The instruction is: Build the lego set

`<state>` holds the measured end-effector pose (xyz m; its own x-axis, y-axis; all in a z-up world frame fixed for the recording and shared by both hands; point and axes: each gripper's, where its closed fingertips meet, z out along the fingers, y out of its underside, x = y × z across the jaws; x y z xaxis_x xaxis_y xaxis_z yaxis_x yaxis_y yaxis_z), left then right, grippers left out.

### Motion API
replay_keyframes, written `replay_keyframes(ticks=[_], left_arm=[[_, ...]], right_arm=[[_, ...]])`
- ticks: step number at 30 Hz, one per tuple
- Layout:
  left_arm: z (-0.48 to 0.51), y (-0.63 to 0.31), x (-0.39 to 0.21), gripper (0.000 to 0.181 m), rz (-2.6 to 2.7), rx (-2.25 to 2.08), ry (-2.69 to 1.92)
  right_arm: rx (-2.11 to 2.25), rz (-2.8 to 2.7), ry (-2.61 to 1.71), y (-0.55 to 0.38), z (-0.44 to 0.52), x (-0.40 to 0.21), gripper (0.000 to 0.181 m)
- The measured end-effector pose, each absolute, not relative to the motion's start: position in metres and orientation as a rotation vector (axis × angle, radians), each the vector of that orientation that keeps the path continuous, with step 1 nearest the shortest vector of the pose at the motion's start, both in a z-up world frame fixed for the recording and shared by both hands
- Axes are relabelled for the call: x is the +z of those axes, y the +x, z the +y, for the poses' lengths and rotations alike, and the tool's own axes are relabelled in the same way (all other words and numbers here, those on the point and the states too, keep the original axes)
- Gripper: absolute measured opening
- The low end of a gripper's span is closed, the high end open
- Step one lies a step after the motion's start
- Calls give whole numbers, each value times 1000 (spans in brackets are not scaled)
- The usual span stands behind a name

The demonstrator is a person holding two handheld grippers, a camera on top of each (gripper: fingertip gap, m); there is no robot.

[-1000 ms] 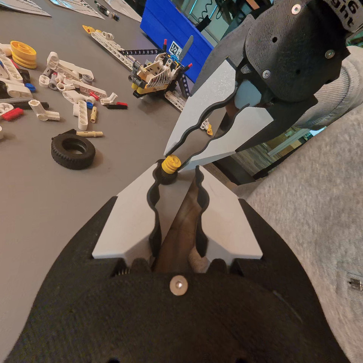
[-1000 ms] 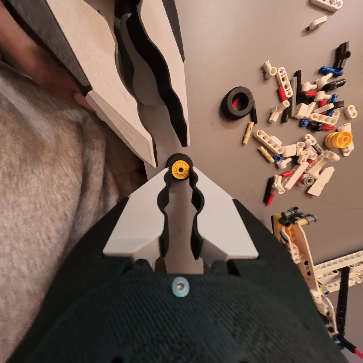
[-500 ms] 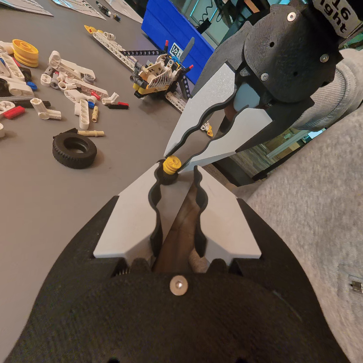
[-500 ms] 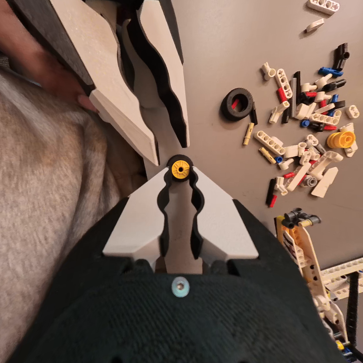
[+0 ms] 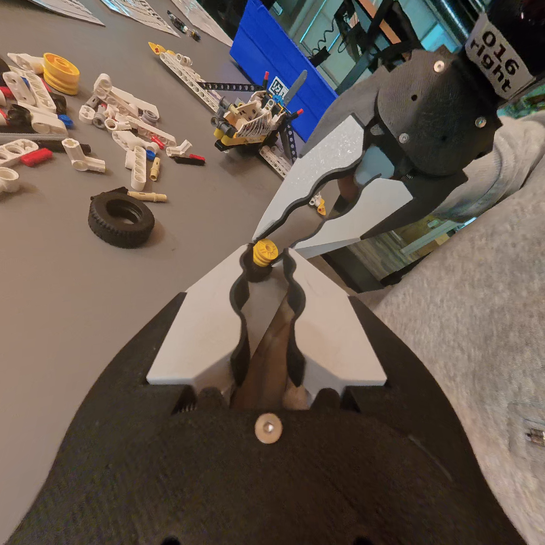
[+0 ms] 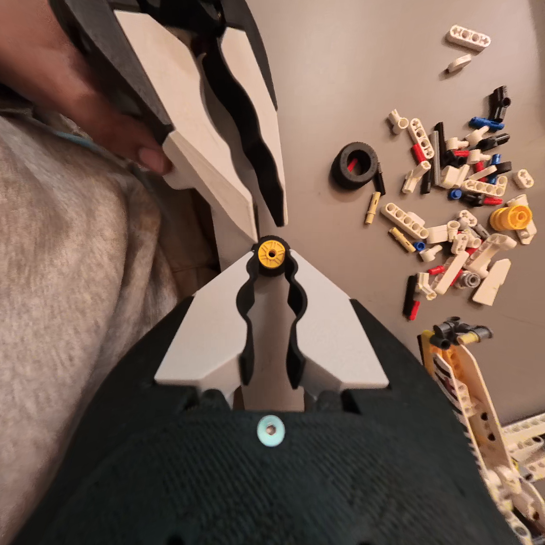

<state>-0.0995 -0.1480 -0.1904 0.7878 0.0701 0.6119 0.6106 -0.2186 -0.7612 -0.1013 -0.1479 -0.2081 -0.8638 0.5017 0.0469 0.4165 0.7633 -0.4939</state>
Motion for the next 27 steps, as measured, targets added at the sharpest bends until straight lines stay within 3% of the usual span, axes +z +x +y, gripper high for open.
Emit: replay_keyframes(ticks=[15,27], left_arm=[[-137,-102,-203,14,-765,-827,-1842],[-134,-100,-202,9,-809,-749,-1968]], right_arm=[[1015,-2525,-697,-104,-150,-207,16],[1288,-2424,-922,-99,-142,-209,13]])
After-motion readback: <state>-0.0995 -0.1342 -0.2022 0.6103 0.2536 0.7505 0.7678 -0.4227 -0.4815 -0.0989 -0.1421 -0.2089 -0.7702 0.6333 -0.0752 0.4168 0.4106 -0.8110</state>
